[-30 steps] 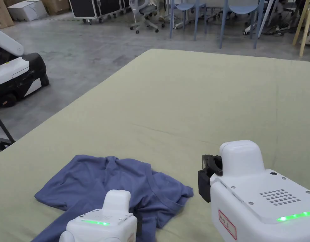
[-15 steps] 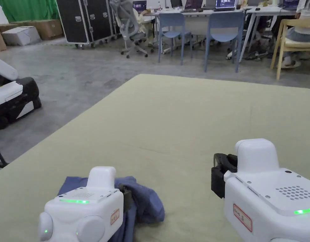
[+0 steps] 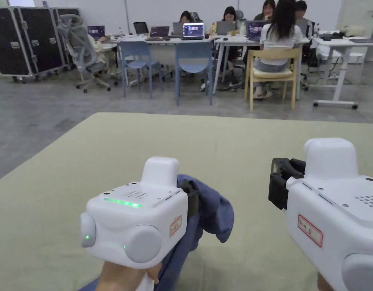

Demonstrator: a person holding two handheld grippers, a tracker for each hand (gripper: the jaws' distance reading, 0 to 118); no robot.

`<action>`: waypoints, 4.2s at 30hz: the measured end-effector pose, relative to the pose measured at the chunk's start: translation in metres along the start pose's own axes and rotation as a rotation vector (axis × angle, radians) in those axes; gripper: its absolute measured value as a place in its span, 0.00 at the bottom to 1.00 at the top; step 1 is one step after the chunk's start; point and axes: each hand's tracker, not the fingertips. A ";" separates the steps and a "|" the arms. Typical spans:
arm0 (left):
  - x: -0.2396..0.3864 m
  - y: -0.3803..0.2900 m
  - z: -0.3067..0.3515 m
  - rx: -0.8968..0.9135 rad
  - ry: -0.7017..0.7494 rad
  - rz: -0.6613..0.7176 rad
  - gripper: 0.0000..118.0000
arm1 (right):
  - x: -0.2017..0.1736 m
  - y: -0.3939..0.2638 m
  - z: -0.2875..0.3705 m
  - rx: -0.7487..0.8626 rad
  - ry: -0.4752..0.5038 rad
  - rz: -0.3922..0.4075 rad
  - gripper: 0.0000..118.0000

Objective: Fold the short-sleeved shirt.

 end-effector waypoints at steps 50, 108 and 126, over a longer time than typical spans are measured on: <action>0.127 -0.008 0.170 0.237 0.175 -0.104 1.00 | 0.106 -0.035 0.142 -0.039 -0.181 -0.068 0.02; -0.097 -0.208 -0.105 -0.534 0.417 0.173 0.94 | 0.081 -0.121 -0.049 -0.274 -0.108 -0.019 0.02; -0.072 -0.213 -0.111 -0.530 0.339 0.130 0.02 | 0.129 -0.121 -0.051 -0.404 -0.153 -0.096 1.00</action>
